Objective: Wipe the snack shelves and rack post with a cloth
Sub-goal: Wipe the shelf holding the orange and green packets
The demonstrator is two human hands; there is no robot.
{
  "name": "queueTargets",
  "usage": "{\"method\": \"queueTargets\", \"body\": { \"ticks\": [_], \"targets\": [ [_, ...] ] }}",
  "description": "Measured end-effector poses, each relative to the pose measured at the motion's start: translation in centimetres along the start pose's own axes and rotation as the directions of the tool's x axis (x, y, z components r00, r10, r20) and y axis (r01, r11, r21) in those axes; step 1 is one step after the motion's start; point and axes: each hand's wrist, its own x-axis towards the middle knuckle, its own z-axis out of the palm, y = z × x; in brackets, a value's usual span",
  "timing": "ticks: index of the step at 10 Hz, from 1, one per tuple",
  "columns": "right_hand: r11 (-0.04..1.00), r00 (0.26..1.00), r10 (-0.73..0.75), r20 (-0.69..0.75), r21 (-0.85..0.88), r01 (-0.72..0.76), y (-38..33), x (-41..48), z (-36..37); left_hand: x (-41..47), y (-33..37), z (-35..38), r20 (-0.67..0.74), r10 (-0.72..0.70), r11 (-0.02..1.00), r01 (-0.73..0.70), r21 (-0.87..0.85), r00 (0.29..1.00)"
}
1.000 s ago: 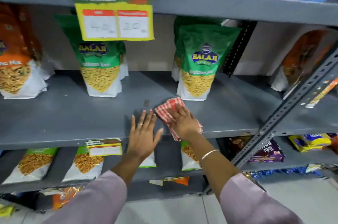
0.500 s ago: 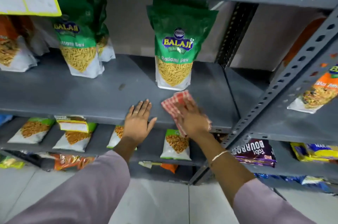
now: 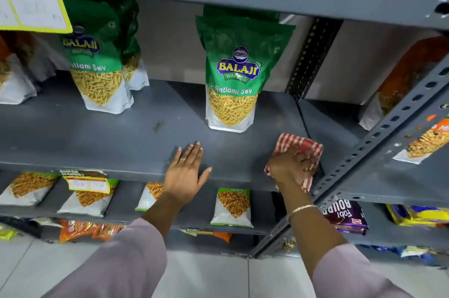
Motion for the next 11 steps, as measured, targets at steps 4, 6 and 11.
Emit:
{"method": "queueTargets", "body": {
  "ticks": [4, 6, 11],
  "targets": [
    [0.997, 0.997, 0.042, -0.071, 0.062, -0.037, -5.4, 9.9, -0.1, 0.5, -0.5, 1.3, -0.02, 0.036, 0.997, -0.038, -0.062, 0.999],
    [0.966, 0.966, -0.245, -0.078, 0.063, 0.25, -7.3, 14.4, -1.8, 0.5, -0.5, 1.3, -0.045, 0.04, 0.997, -0.043, -0.065, 0.998],
    [0.831, 0.844, -0.535, -0.032, 0.163, 0.532, -6.1, 11.1, 0.1, 0.6, -0.2, 1.1, -0.058, 0.024, 0.999, -0.026, -0.045, 0.998]
  ]
}}
